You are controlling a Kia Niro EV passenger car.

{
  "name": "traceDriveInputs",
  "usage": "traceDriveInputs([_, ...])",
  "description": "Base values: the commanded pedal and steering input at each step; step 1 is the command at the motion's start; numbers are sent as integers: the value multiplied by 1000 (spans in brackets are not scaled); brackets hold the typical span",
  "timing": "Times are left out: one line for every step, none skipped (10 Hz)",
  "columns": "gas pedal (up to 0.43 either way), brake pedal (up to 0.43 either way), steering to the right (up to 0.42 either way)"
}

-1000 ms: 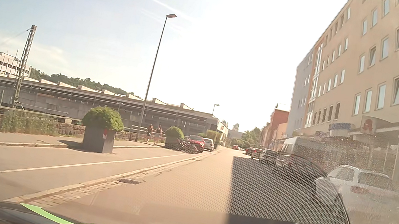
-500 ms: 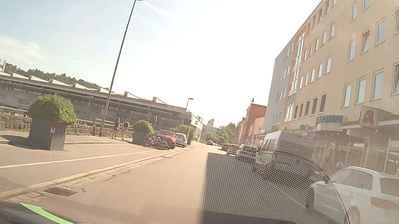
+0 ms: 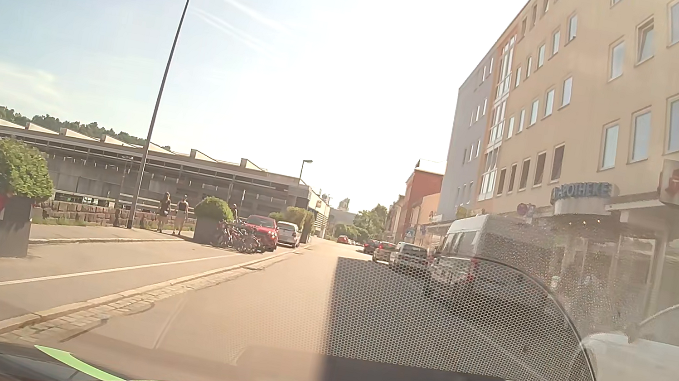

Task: Follow the waypoints while adhering to traffic rules and regulations

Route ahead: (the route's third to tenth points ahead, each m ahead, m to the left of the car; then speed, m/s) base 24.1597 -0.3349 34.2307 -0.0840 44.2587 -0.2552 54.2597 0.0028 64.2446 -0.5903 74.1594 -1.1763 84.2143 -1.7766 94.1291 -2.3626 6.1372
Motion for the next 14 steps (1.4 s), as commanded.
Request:
traceDriveInputs([260,0,-1])
traceDriveInputs([260,0,-5])
traceDriveInputs([248,0,-6])
traceDriveInputs([248,0,-6])
traceDriveInputs([248,0,-6])
traceDriveInputs([228,0,-6])
traceDriveInputs([197,0,-6])
traceDriveInputs([197,0,-5])
traceDriveInputs([197,0,-2])
traceDriveInputs([177,0,2])
traceDriveInputs([150,0,1])
traceDriveInputs([150,0,1])
traceDriveInputs([150,0,1])
traceDriveInputs([150,0,0])
